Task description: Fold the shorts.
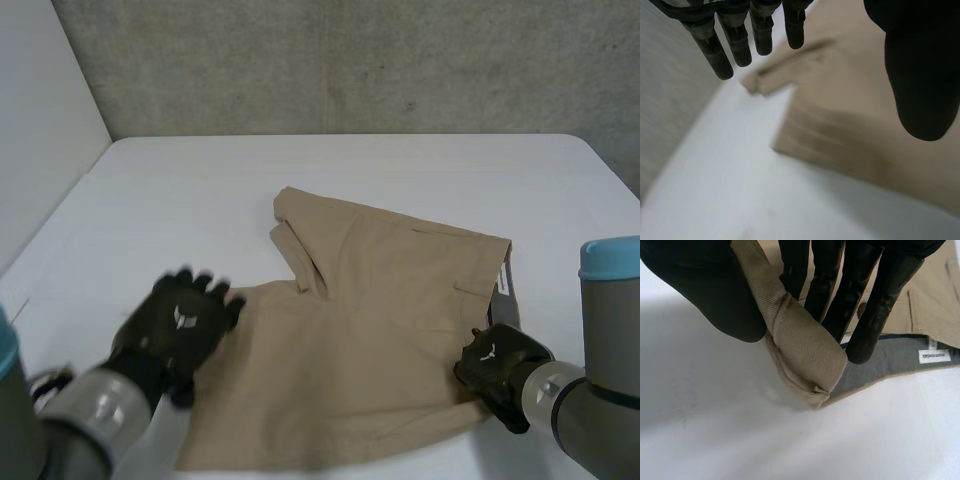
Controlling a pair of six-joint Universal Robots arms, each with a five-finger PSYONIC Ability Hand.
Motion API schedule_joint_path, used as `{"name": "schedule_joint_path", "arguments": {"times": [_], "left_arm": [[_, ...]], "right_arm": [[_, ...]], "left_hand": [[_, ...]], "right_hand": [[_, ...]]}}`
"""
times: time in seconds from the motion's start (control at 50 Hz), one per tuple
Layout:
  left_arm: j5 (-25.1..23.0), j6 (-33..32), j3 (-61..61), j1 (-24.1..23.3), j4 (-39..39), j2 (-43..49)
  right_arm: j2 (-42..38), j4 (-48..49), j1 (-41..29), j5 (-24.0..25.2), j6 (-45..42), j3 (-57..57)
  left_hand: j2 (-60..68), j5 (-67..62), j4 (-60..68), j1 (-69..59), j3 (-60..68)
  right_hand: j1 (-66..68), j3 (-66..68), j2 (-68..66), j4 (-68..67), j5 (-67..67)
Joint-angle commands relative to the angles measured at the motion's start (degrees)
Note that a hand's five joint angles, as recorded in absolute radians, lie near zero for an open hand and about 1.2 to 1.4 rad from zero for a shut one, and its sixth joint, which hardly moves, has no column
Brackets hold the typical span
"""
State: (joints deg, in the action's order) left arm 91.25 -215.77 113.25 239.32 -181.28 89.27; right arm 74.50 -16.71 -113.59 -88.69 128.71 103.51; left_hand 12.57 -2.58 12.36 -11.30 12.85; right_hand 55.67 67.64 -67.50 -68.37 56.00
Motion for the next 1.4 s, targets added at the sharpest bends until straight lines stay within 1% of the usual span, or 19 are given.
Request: {"name": "schedule_joint_path", "arguments": {"times": [0.02,0.04,0.06,0.1,0.12,0.18,0.2,0.28,0.36,0.44,0.58,0.76,0.94,1.04,1.12,1.14,1.2,1.3,1.4], "left_arm": [[-2.2,0.5,-13.2,2.6,-14.1,14.0],[-3.3,0.7,-15.3,2.7,-14.3,16.3],[-5.6,1.2,-19.0,3.1,-14.2,20.5],[-8.4,2.2,-22.8,3.3,-13.9,24.3],[-11.1,3.8,-26.6,3.5,-13.3,28.0],[-14.0,6.6,-32.5,5.0,-11.2,32.9],[-15.6,8.4,-36.1,6.4,-9.5,35.9],[-18.9,10.9,-44.4,7.5,-6.6,43.1],[-20.5,11.0,-51.0,7.8,-5.9,48.3],[-20.6,11.0,-55.5,8.1,-5.8,52.2],[-21.0,10.9,-59.6,7.9,-5.2,56.0],[-21.4,10.8,-67.5,7.0,-1.4,61.6],[-21.3,10.5,-71.2,6.9,-1.0,64.2],[-21.3,10.5,-72.6,6.9,-0.9,65.3],[-21.1,10.0,-73.3,6.9,-0.9,65.9],[-20.8,9.8,-73.4,6.9,-0.9,65.9],[-20.2,9.5,-73.3,6.8,-0.9,65.8],[-15.0,8.6,-72.0,6.2,-1.3,64.6],[-12.6,6.1,-67.6,5.9,-1.4,60.7]], "right_arm": [[-0.2,7.9,-0.1,0.9,2.9,3.3],[-0.1,8.8,-0.1,0.9,3.2,3.8],[-0.1,9.3,-0.1,0.9,3.6,4.1],[-0.1,10.3,-0.1,0.9,4.1,4.5],[-0.1,10.6,-0.1,1.0,4.3,4.7],[-0.2,11.6,0.1,1.2,5.1,5.4],[-0.2,11.7,0.2,1.3,5.1,5.6],[-0.2,12.2,0.3,1.5,5.2,6.4],[-0.2,13.1,0.5,1.5,5.2,7.2],[-0.2,13.9,0.6,1.5,5.2,8.0],[-0.2,14.6,0.6,1.5,5.2,8.6],[-0.2,14.9,0.6,1.4,5.3,8.9],[-0.2,15.0,0.6,1.5,5.3,9.0],[-0.3,15.6,0.6,1.5,5.3,9.1],[-0.3,15.8,0.7,1.5,5.3,9.1],[-0.3,15.8,0.9,1.4,5.3,9.1],[-0.2,15.8,1.2,1.5,5.3,9.1],[-0.2,15.8,1.3,1.4,5.3,9.1],[-0.2,15.8,1.3,1.4,5.3,9.1]], "left_hand": [[5.5,-5.5,5.7,-6.8,5.2],[7.0,-7.0,7.3,-8.3,6.8],[10.4,-10.4,10.6,-11.7,10.1],[14.6,-14.6,14.8,-15.9,14.3],[19.3,-19.3,19.5,-20.6,19.0],[26.2,-26.2,26.4,-27.5,25.9],[28.6,-28.6,28.8,-29.8,28.3],[30.3,-30.3,30.5,-31.5,30.0],[32.1,-32.1,32.3,-33.4,31.8],[32.3,-32.3,32.5,-33.6,32.0],[32.3,-32.3,32.5,-33.6,32.0],[28.8,-28.8,29.0,-30.0,28.5],[29.1,-29.1,29.3,-30.4,28.8],[34.3,-34.3,34.5,-35.6,34.0],[47.4,-47.4,47.6,-48.7,47.1],[53.8,-53.8,54.0,-55.0,53.5],[67.4,-67.4,67.6,-68.7,67.1],[67.4,-67.4,67.6,-68.7,67.1],[67.4,-67.4,67.6,-68.7,67.1]], "right_hand": [[24.3,12.4,-12.5,-11.6,14.0],[24.3,12.4,-12.5,-11.6,14.0],[24.3,12.4,-12.5,-11.6,14.0],[24.3,12.4,-12.5,-11.6,14.0],[24.3,12.4,-12.5,-11.6,14.0],[24.3,12.4,-12.5,-11.6,14.0],[24.3,12.4,-12.5,-11.6,14.0],[24.3,12.4,-12.5,-11.6,14.0],[24.3,12.4,-12.5,-11.6,14.0],[24.3,12.4,-12.5,-11.6,14.0],[24.3,12.4,-12.5,-11.6,14.0],[24.3,12.4,-12.5,-11.6,14.0],[24.3,12.4,-12.5,-11.6,14.0],[24.3,12.4,-12.5,-11.6,14.0],[24.3,12.4,-12.5,-11.6,14.0],[24.3,12.4,-12.5,-11.6,14.0],[24.3,12.4,-12.5,-11.6,14.0],[24.3,12.4,-12.5,-11.6,14.0],[24.3,12.4,-12.5,-11.6,14.0]]}}
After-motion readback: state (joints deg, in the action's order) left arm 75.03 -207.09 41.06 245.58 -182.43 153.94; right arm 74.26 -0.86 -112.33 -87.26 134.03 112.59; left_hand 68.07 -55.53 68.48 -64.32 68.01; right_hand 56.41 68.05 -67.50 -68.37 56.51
